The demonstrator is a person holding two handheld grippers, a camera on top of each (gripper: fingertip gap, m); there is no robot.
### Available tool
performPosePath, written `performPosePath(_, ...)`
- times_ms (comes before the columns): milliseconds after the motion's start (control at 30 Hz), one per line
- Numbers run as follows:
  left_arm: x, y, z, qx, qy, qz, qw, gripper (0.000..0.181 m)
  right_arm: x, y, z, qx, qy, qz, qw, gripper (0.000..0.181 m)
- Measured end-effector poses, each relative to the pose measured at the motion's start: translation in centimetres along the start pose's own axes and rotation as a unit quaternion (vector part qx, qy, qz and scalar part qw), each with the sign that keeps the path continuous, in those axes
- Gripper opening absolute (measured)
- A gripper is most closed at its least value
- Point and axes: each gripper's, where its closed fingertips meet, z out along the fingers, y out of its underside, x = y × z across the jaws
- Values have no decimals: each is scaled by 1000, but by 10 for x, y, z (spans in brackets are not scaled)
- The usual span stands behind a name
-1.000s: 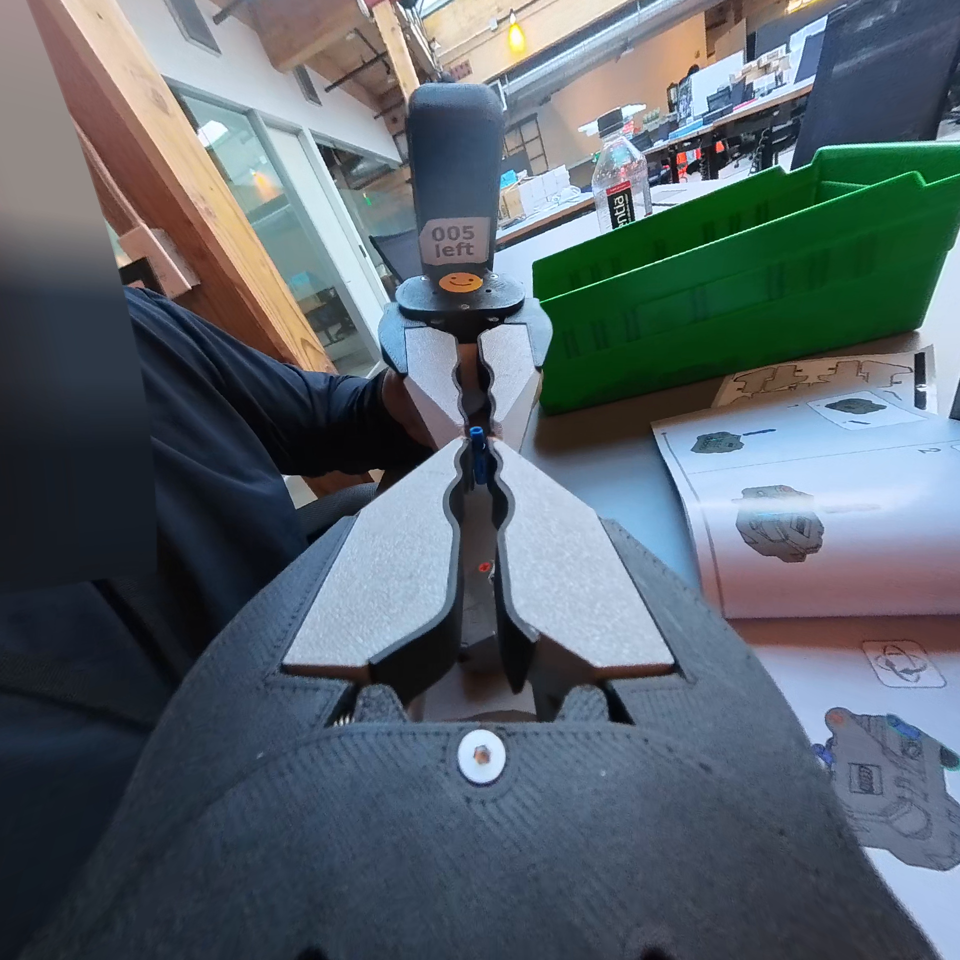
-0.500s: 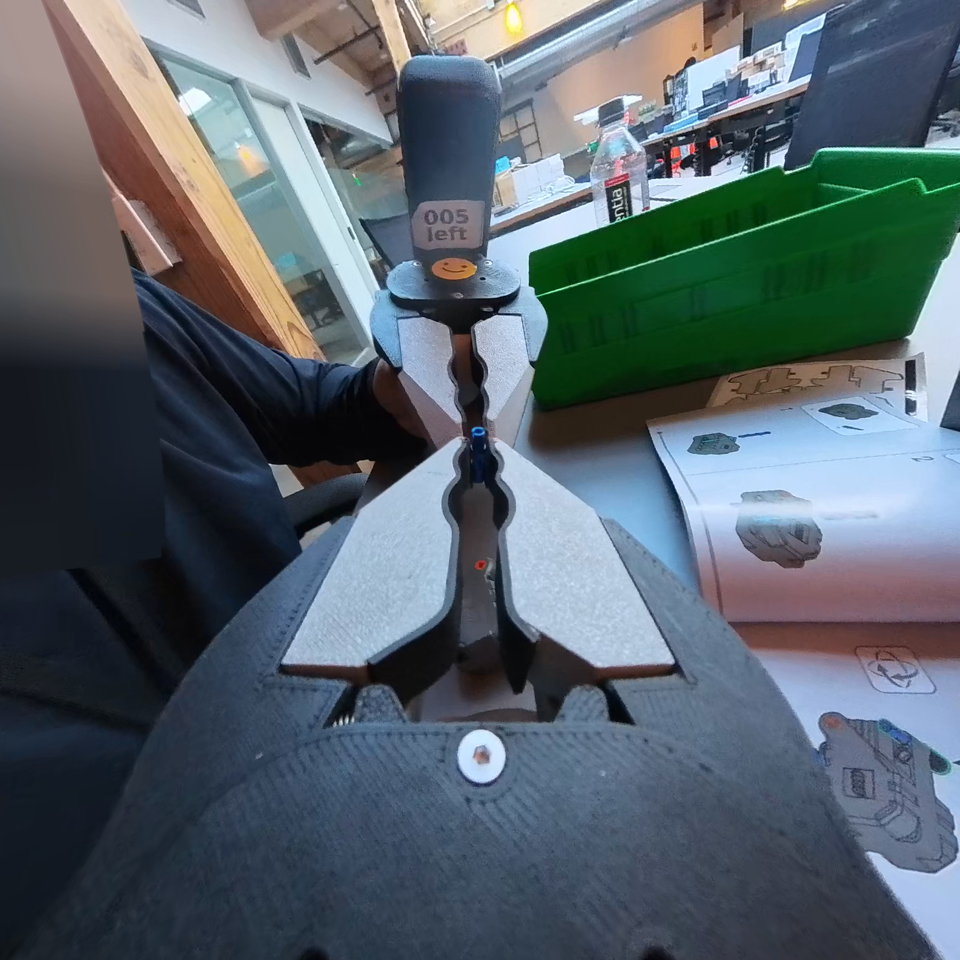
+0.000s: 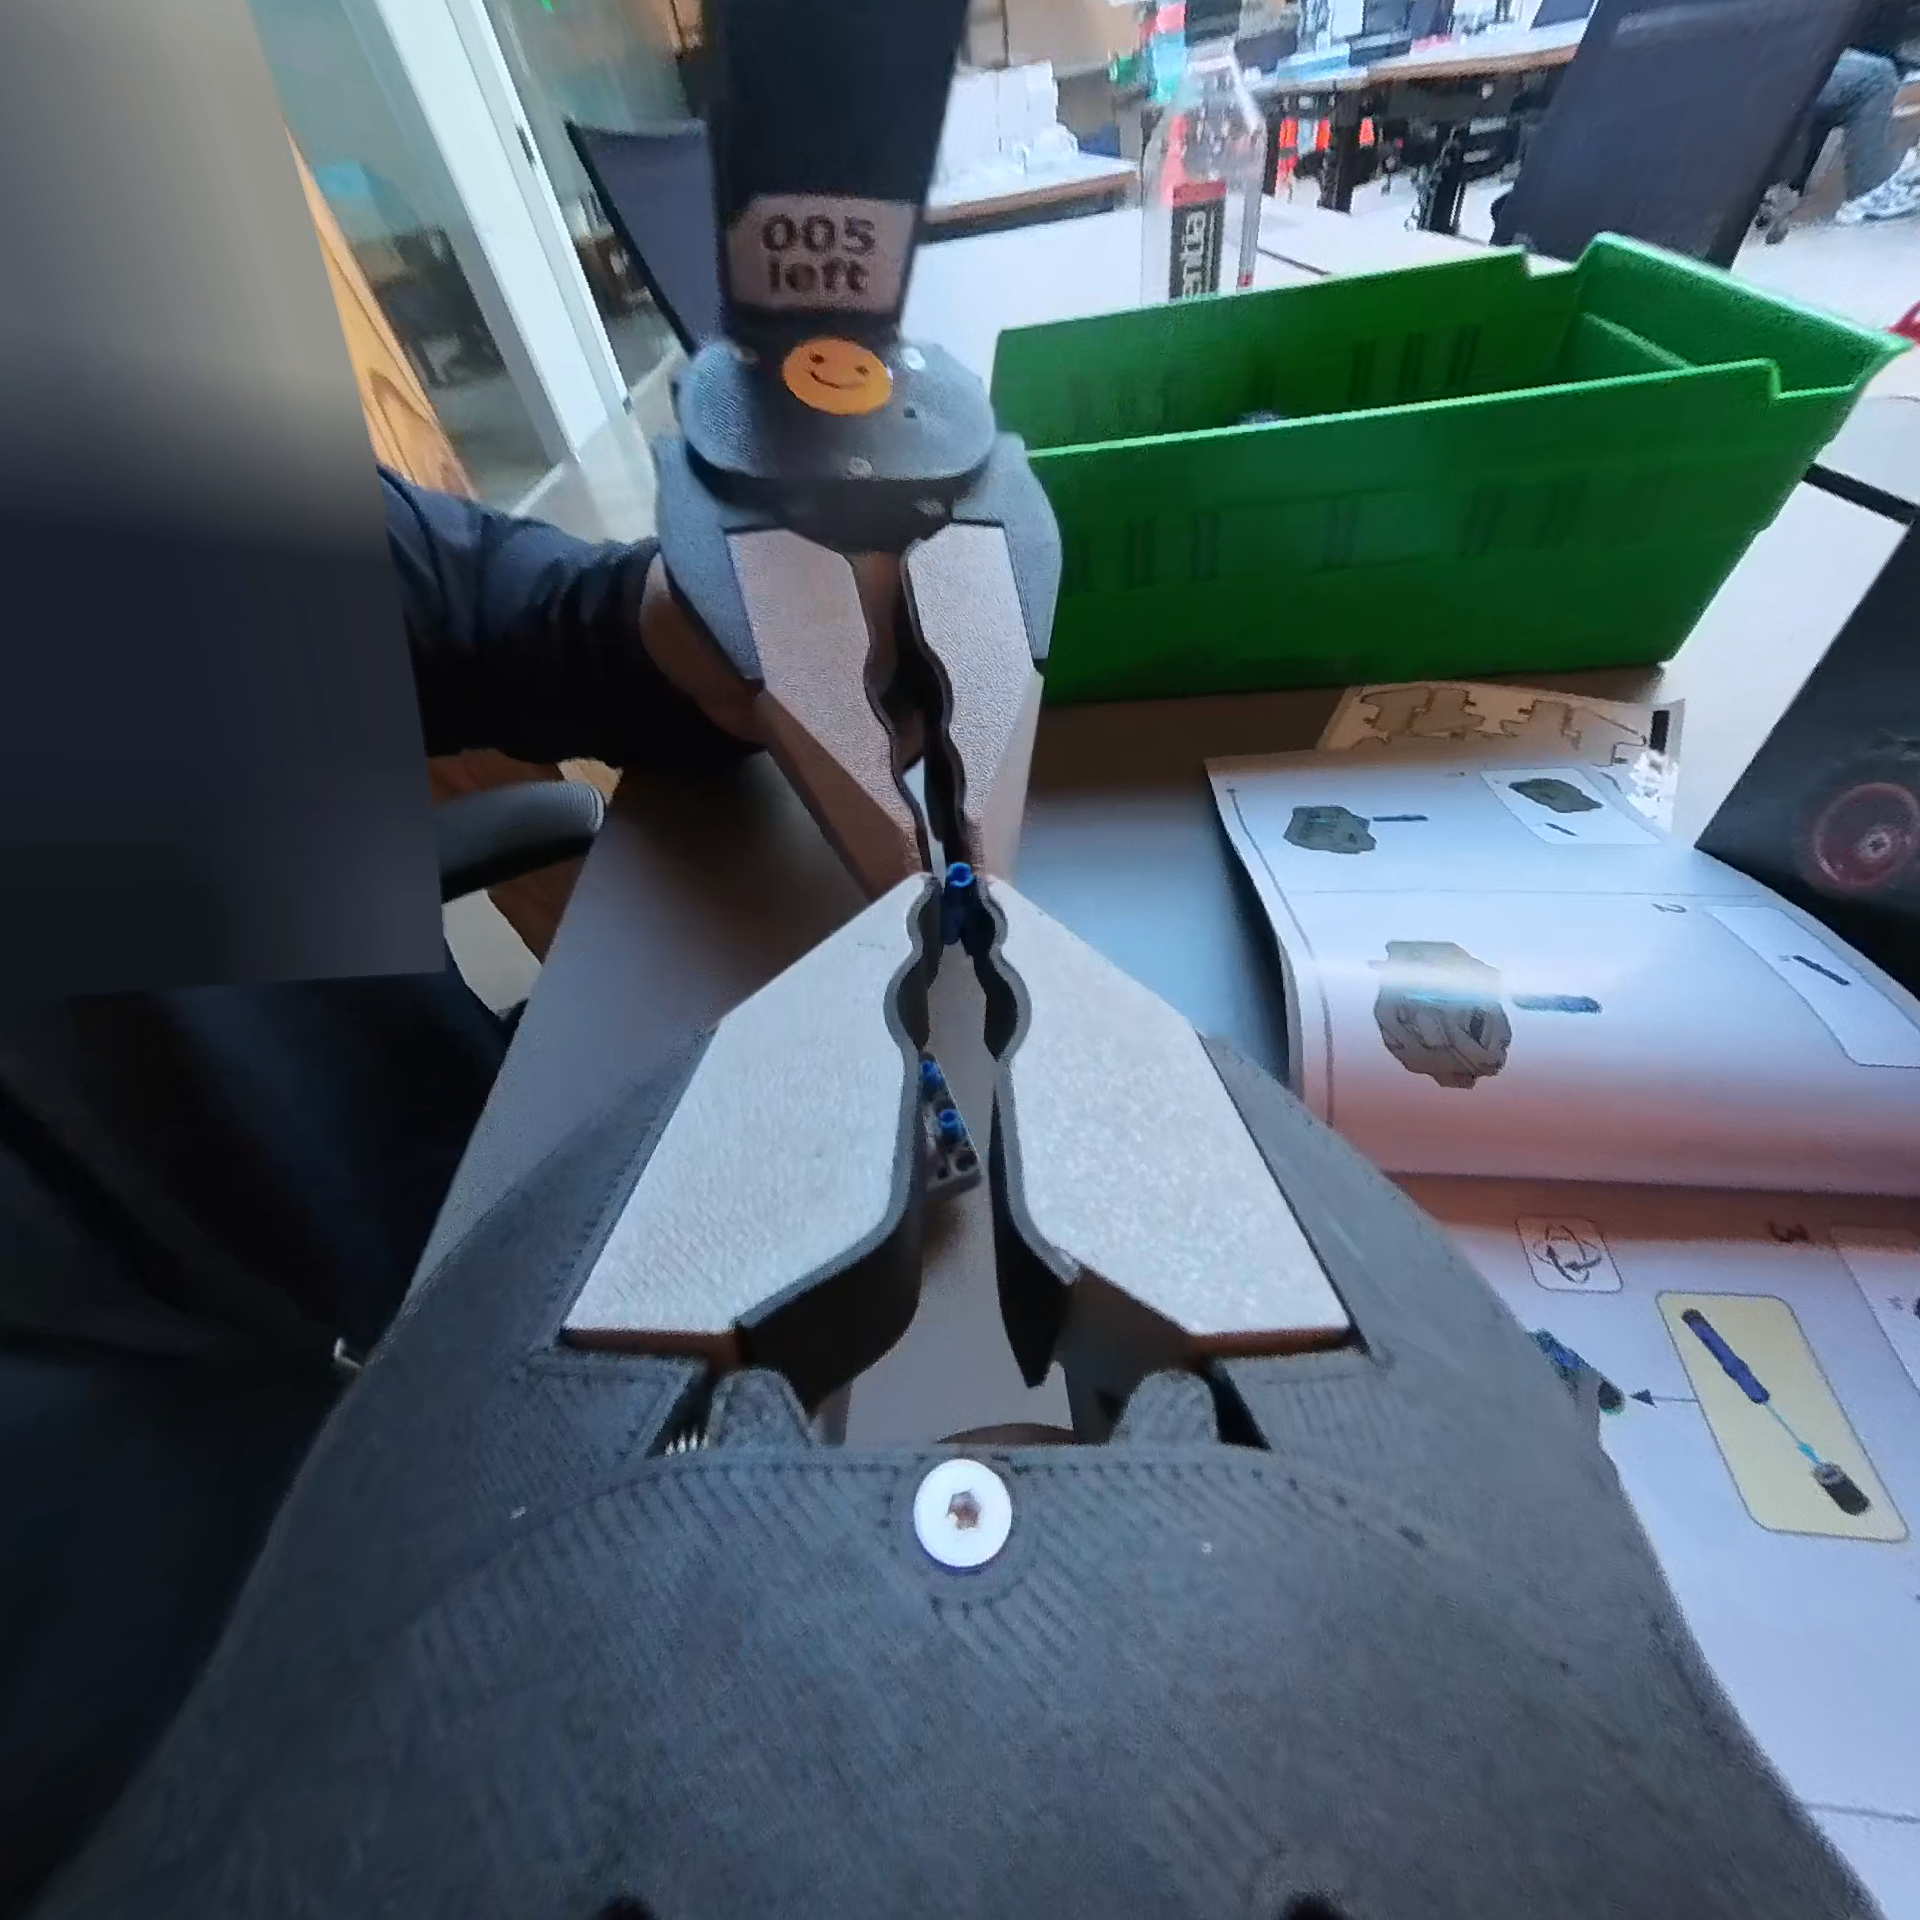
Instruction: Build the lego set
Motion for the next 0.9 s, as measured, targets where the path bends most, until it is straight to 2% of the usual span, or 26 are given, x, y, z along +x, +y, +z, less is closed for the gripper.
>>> performPosePath(133, -1, 1, 1, -13, -31, 41, 999, 2, -1, 3, 1, -8, -2, 3, 1000, 2)
performPosePath(533, 0, 6, 4, -22, -26, 42, 999, 2, 0, 7, 1, -30, 7, -13, 999, 2)
performPosePath(600, -1, 10, 3, -36, -18, 40, 998, 22, 0, 7, 1, -30, 10, -16, 999, 2)
performPosePath(667, -2, 16, 1, -54, -12, 50, 997, 32, 0, 7, -1, -29, 6, -13, 999, 1)
performPosePath(800, 1, 39, -4, -115, 2, 113, 987, 27, -10, 12, -4, -43, -26, -13, 999, 1)
performPosePath(900, 3, 52, 1, -146, 6, 129, 981, 31, -25, 24, 1, -72, -63, -24, 995, 1)
